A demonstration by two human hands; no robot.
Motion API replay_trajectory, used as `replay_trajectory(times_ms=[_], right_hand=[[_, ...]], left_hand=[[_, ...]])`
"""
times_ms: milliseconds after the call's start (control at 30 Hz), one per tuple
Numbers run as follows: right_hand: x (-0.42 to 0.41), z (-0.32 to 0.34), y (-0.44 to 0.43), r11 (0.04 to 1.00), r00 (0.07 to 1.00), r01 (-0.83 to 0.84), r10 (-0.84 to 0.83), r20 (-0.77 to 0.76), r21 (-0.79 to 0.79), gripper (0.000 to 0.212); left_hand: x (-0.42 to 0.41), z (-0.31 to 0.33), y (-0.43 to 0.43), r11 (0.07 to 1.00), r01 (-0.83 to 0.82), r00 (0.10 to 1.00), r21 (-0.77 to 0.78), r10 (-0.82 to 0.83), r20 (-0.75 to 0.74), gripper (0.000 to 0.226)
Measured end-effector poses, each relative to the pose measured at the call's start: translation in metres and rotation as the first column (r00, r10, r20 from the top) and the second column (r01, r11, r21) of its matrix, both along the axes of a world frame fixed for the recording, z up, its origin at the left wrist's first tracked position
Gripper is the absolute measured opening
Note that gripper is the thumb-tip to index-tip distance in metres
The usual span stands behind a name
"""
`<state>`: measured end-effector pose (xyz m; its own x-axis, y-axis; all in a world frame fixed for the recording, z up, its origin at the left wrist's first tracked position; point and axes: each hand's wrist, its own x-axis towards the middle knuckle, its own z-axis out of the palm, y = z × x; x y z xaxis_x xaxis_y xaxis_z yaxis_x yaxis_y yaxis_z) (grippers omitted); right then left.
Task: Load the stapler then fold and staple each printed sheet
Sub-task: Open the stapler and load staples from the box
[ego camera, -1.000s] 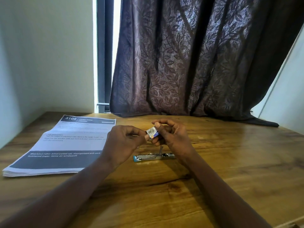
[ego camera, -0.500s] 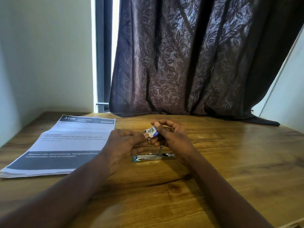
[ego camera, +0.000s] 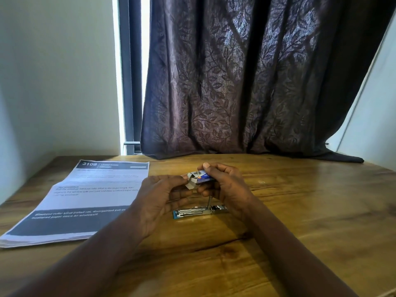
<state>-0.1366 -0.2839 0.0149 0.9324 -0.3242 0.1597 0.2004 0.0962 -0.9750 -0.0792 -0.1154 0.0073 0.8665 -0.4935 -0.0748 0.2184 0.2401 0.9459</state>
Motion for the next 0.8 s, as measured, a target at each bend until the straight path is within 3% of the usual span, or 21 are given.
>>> replay_trajectory(times_ms=[333,467,567,633,700,800], right_hand=[[0.002,-0.002,0.004,0.994,1.000,0.017,-0.015,-0.020,0.107,0.023],[0.002,0.000,0.000,0.979,0.997,0.083,-0.083,-0.011,0.188,0.014],[0.002,0.001,-0.003,0.965,0.991,0.133,-0.132,-0.019,0.226,0.010],[0.003,0.000,-0.006,0.957,0.988,0.152,-0.149,-0.031,0.246,0.014],[0.003,0.000,-0.007,0.953,0.986,0.167,-0.161,-0.042,0.254,0.022],[0.003,-0.001,-0.009,0.946,0.983,0.183,-0.173,-0.061,0.266,0.029]], left_hand=[[0.003,-0.002,0.003,0.993,-0.036,0.999,-0.113,0.035,-0.008,0.005],[0.009,-0.001,0.006,0.993,-0.049,0.995,-0.111,0.059,0.080,0.005],[0.016,-0.001,0.012,0.999,-0.048,0.967,0.020,0.042,0.250,0.011],[0.021,-0.002,0.018,0.972,-0.073,0.871,0.225,-0.048,0.489,0.007],[0.027,-0.004,0.023,0.873,-0.187,0.687,0.451,-0.212,0.695,0.012],[0.034,-0.010,0.027,0.716,-0.304,0.545,0.628,-0.410,0.731,0.021]])
